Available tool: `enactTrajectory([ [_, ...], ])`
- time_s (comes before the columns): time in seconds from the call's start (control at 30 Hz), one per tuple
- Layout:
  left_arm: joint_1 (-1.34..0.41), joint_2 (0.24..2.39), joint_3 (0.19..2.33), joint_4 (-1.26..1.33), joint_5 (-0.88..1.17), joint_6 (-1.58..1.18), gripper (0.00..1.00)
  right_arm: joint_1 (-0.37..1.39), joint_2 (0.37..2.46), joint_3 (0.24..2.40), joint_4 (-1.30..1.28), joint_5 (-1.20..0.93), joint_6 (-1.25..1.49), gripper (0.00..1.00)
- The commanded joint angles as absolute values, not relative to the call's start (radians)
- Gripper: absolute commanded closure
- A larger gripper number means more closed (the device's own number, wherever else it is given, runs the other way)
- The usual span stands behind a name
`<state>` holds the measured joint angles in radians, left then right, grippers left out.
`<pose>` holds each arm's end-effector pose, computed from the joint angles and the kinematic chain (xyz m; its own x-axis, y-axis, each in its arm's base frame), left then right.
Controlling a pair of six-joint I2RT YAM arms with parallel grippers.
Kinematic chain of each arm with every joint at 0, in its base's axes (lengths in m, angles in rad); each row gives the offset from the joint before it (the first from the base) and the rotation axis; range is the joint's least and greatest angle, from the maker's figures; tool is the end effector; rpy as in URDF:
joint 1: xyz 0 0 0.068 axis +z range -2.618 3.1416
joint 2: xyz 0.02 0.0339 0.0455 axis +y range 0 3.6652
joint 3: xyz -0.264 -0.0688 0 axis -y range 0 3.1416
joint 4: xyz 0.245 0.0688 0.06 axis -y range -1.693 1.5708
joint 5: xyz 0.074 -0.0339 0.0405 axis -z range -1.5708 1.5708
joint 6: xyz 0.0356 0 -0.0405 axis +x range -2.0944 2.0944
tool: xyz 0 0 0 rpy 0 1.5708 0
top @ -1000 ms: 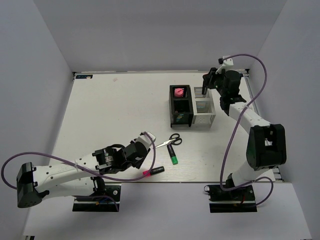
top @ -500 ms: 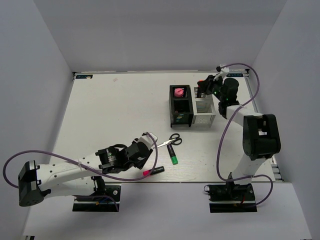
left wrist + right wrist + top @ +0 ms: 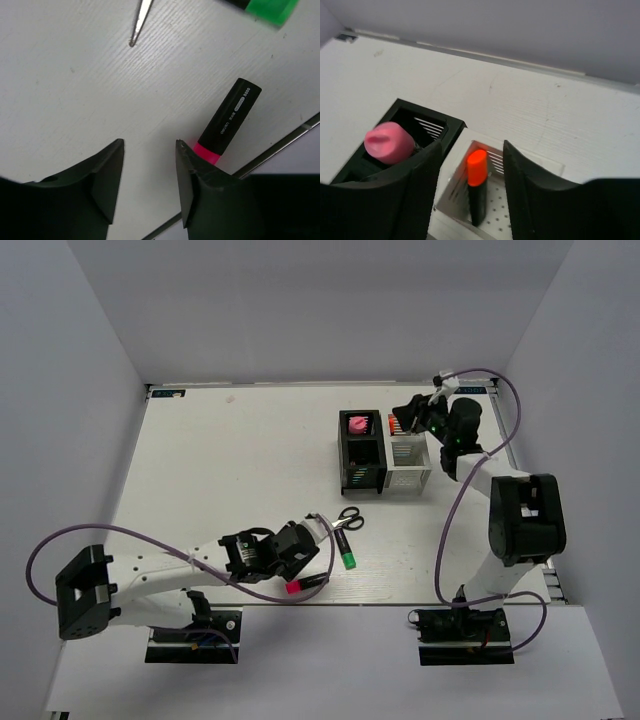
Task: Sort the stationery into containers
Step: Place the pen in the storage box, then pick up the pen from the corner of the board.
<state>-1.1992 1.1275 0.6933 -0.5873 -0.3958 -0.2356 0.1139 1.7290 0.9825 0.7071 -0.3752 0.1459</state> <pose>0.0891 -0.1907 0.2122 -0.4848 0.6507 -0.5844 0.6926 0.6936 0.1979 0.3852 0.0572 0.2477 -0.1070 0.1239 -0.9865 -0.4589 0.8741 0.1596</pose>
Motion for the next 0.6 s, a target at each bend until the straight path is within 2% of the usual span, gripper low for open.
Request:
enactTrajectory([
  [0.0, -1.203, 1.161, 0.693, -0.505, -0.303, -0.1, 0.46, 0.103, 1.635, 1.003, 0.684, -0.408, 0.159, 0.49],
  [0.07, -1.195, 1.173, 0.692, -0.456, -0.212, -0.049, 0.46, 0.098, 1.582, 1.02, 0.59, -0.388, 0.175, 0.87],
  [0.1, -1.193, 1.177, 0.698, -0.453, -0.184, -0.041, 0.43, 0.098, 1.562, 1.035, 0.458, -0.39, 0.172, 1.0],
  [0.13, -1.192, 1.183, 0.71, -0.446, -0.114, -0.035, 0.4, 0.094, 1.524, 1.087, 0.38, -0.418, 0.164, 1.0],
  [0.17, -1.186, 1.192, 0.73, -0.446, -0.089, -0.016, 0.36, 0.091, 1.514, 1.139, 0.238, -0.484, 0.155, 1.0],
  [0.2, -1.186, 1.207, 0.744, -0.452, -0.063, -0.012, 0.34, 0.078, 1.505, 1.184, 0.112, -0.536, 0.137, 0.93],
  [0.23, -1.18, 1.224, 0.752, -0.456, -0.042, -0.011, 0.34, 0.072, 1.484, 1.201, 0.056, -0.671, 0.089, 0.66],
  [0.27, -1.177, 1.235, 0.765, -0.457, 0.03, -0.006, 0.32, 0.057, 1.477, 1.215, -0.031, -0.833, 0.034, 0.55],
  [0.3, -1.166, 1.244, 0.772, -0.471, 0.052, -0.008, 0.32, 0.051, 1.47, 1.209, -0.082, -0.906, 0.011, 0.5],
  [0.37, -1.158, 1.293, 0.799, -0.488, 0.124, -0.008, 0.31, 0.034, 1.413, 1.139, -0.101, -1.119, -0.03, 0.44],
  [0.47, -1.151, 1.342, 0.804, -0.489, 0.13, -0.008, 0.31, 0.02, 1.333, 1.063, -0.129, -1.244, -0.08, 0.46],
  [0.57, -1.134, 1.377, 0.79, -0.468, 0.111, 0.026, 0.32, 0.017, 1.252, 0.984, -0.23, -1.273, -0.173, 0.5],
])
